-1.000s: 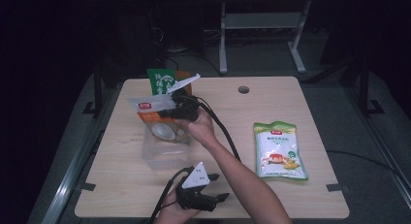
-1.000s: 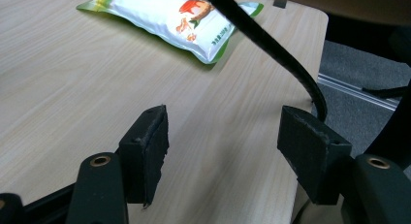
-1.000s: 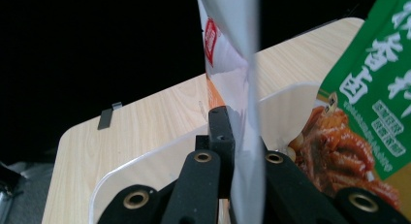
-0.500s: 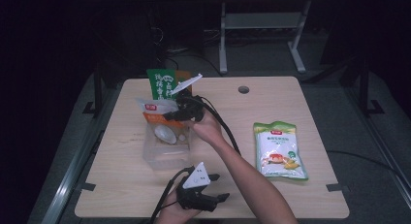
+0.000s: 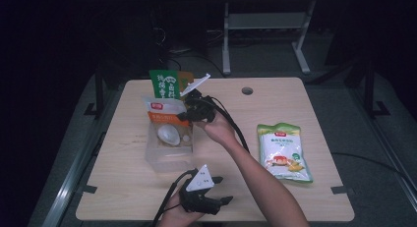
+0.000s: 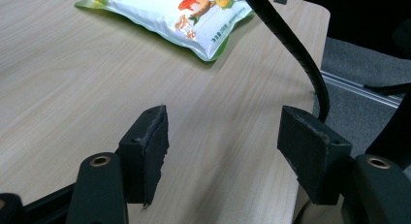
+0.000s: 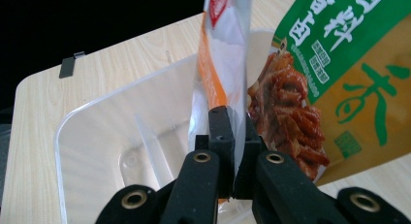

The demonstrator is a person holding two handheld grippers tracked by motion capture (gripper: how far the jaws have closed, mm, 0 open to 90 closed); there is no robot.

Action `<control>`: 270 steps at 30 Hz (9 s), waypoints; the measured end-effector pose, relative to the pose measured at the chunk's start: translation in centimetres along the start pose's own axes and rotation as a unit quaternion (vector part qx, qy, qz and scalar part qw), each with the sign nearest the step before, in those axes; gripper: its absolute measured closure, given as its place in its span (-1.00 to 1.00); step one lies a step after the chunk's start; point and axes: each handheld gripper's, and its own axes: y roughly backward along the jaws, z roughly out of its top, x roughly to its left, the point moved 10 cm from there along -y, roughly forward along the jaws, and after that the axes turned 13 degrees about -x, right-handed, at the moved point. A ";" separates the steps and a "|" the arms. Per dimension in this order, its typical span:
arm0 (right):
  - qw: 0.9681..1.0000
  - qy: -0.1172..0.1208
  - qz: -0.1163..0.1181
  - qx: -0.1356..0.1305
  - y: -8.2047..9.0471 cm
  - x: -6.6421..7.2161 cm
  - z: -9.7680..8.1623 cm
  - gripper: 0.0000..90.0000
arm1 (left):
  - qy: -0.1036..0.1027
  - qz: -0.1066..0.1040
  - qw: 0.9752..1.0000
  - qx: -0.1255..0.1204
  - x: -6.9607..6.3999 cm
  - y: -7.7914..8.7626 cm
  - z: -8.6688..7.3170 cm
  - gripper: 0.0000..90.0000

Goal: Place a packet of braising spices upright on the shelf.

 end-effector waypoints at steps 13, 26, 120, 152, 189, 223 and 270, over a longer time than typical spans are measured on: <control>0.998 -0.058 -0.033 -0.016 1.2 -0.6 -1.0 0.99 | -0.006 0.001 1.000 0.000 -0.1 0.1 -0.1 -0.23; 0.997 -0.047 0.014 0.059 1.0 -0.3 -4.2 0.57 | -0.007 -0.001 1.000 0.002 -0.3 0.0 -0.1 -0.23; 0.937 -0.264 -0.216 0.080 25.7 -12.2 -26.1 -0.39 | -0.009 0.001 1.000 0.005 1.2 -10.1 3.6 -0.12; 0.945 -0.288 -0.128 0.083 21.9 -7.4 -25.5 -0.14 | 0.002 0.032 0.998 0.044 3.3 -10.8 2.0 0.00; 0.934 -0.350 -0.057 0.039 21.2 -8.7 -24.9 0.02 | 0.006 0.042 0.995 0.094 4.0 -13.1 1.3 0.32; 0.958 -0.279 -0.055 0.037 20.6 -7.4 -23.0 0.88 | 0.032 0.074 0.992 0.097 5.5 -12.3 1.2 -0.26; 0.987 -0.088 -0.077 -0.107 21.9 -2.9 -15.4 0.92 | 0.084 0.055 0.994 0.050 4.7 -7.7 0.8 -0.32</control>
